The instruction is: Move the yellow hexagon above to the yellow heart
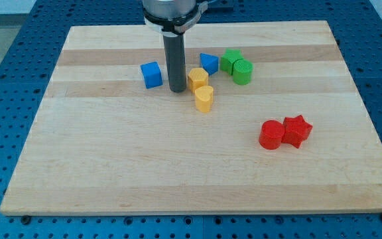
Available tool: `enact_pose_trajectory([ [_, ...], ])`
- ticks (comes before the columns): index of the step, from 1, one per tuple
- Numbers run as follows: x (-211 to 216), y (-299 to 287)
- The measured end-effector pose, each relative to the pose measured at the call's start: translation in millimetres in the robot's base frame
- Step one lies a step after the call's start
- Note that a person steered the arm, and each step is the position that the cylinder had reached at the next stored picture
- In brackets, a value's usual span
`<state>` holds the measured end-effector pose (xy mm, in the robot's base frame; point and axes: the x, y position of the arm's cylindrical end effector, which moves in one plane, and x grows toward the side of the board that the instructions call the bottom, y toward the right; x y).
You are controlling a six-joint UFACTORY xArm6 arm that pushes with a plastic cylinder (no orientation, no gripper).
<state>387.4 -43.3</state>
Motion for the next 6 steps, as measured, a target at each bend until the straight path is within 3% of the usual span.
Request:
enact_pose_trajectory([
  [6, 0, -13],
])
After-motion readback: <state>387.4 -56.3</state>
